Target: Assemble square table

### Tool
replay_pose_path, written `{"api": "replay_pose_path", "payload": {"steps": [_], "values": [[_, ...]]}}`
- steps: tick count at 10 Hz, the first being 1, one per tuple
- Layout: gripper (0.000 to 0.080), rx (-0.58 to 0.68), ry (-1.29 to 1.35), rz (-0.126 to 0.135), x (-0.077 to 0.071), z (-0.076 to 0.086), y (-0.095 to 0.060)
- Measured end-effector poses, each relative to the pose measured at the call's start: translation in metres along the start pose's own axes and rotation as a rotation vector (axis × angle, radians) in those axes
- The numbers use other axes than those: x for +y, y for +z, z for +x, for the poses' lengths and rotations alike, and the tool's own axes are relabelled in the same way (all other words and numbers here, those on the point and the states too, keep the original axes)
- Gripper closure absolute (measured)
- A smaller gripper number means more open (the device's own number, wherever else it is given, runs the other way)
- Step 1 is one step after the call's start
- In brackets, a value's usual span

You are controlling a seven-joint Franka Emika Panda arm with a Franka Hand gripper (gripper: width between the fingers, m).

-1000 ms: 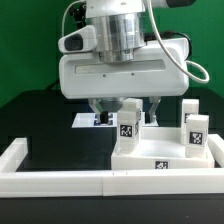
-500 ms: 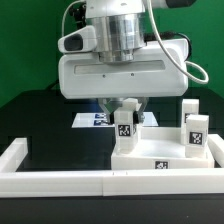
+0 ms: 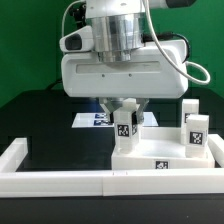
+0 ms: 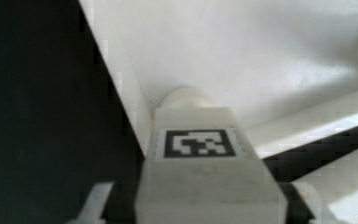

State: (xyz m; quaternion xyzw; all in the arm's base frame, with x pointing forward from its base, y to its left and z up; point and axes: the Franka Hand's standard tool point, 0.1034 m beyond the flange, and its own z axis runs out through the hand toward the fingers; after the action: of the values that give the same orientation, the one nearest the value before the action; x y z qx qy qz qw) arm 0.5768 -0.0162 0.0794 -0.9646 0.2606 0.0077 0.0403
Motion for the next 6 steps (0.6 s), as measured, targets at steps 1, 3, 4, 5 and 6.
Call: {"api": "replay_pose_path", "payload": {"steps": [1, 3, 4, 5, 6], "values": [[0.0509, 0.002, 0.075, 0.0, 0.0, 0.0, 0.0], [0.0509, 0.055, 0.323, 0.019, -0.003, -0.002, 0.001], [0.0509, 0.067, 0.432, 0.025, -0.007, -0.004, 0.002], [0.0509, 0.066, 0.546, 0.029, -0.012, -0.007, 0.002], [0.0509, 0.064, 0.639, 0.032, -0.015, -0.008, 0.003]]}}
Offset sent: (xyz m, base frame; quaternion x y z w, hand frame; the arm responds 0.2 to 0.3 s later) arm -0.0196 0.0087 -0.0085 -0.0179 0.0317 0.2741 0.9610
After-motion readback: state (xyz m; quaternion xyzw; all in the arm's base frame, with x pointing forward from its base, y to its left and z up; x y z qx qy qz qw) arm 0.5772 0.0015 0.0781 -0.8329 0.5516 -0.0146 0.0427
